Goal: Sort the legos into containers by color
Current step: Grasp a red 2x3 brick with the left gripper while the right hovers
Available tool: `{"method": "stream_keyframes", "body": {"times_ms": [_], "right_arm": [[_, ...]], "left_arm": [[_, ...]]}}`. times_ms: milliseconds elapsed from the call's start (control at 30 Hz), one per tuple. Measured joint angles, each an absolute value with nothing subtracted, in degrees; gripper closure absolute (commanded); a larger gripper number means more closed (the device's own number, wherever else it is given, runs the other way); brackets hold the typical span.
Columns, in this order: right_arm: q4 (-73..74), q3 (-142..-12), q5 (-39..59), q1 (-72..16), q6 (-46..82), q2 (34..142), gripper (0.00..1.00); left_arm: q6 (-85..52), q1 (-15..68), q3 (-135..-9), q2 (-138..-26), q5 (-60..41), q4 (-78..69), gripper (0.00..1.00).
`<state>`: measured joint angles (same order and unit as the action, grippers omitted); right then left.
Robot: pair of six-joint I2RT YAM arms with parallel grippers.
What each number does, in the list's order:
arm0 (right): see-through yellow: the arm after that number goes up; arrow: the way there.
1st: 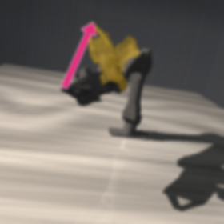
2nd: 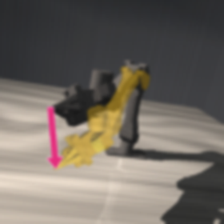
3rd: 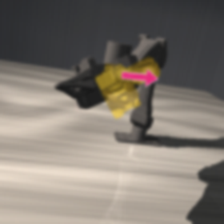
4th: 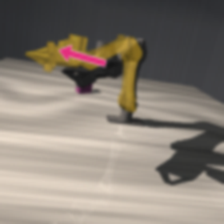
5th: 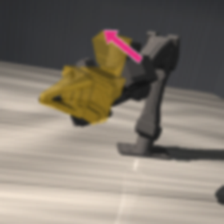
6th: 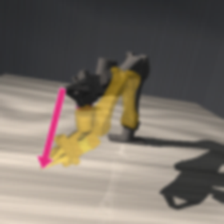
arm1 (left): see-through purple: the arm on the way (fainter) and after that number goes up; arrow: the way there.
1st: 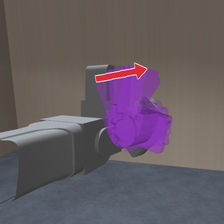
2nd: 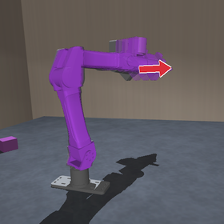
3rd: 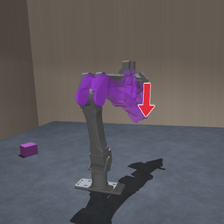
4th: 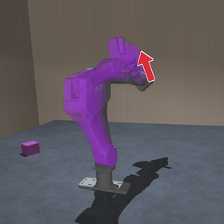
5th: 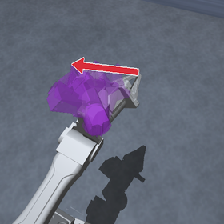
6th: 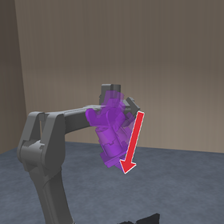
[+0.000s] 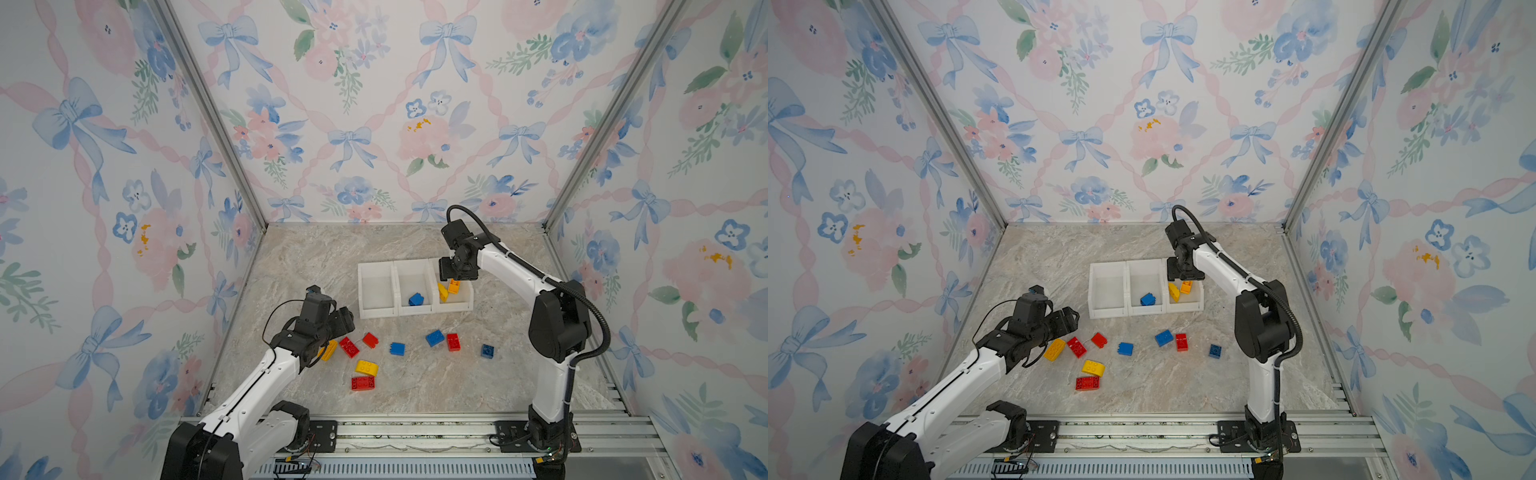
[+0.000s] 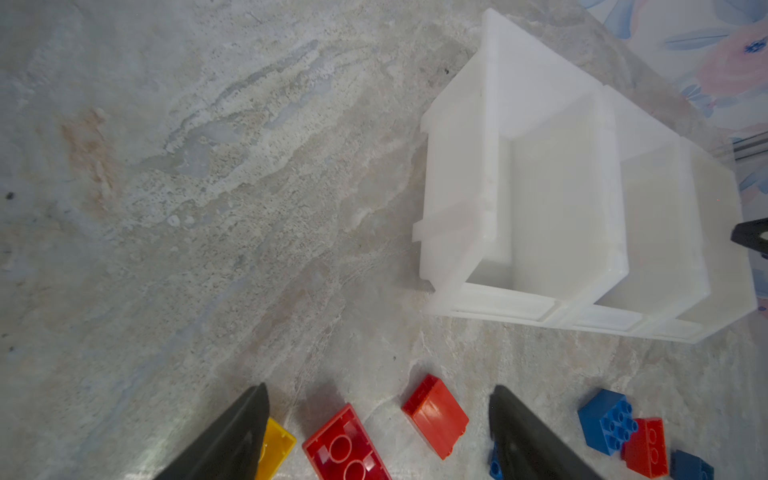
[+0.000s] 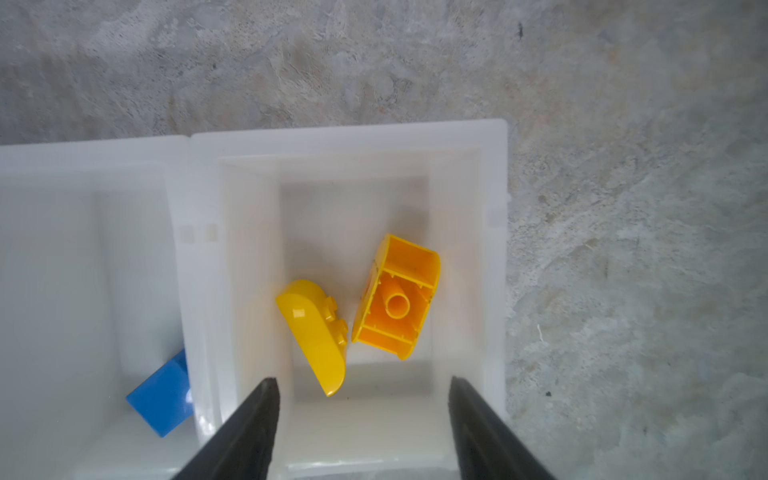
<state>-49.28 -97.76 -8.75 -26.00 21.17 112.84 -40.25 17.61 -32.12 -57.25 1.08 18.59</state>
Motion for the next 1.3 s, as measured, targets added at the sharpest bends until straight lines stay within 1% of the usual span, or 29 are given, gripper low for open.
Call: {"method": "stream_keyframes", "body": {"times_ms": [33,200,533,867,1300], "right_arm": [[-49.28,-97.03,-8.60,-26.04,21.41,111.94,0.28],[-49.45,-93.14,-7.68,-26.04,22.09,108.22,0.27],[-50.41,-88.82,-5.93,-26.02,22.04,103.85,0.25],[-50.76,-86.63,-4.01,-25.32,21.58,101.43,0.25],[-50.78,-85.89,-1.67,-23.11,20.10,101.34,0.25]], "left_arm": [[-40.56,17.61,-32.34,-57.39,1.23,19.55,0.17],[-42.26,18.83,-33.32,-57.91,2.24,23.40,0.20],[-47.79,24.62,-35.62,-62.39,4.38,28.84,0.24],[-52.80,27.18,-36.25,-67.26,4.71,30.17,0.29],[-56.90,29.63,-36.58,-73.52,6.22,29.95,0.37]]}}
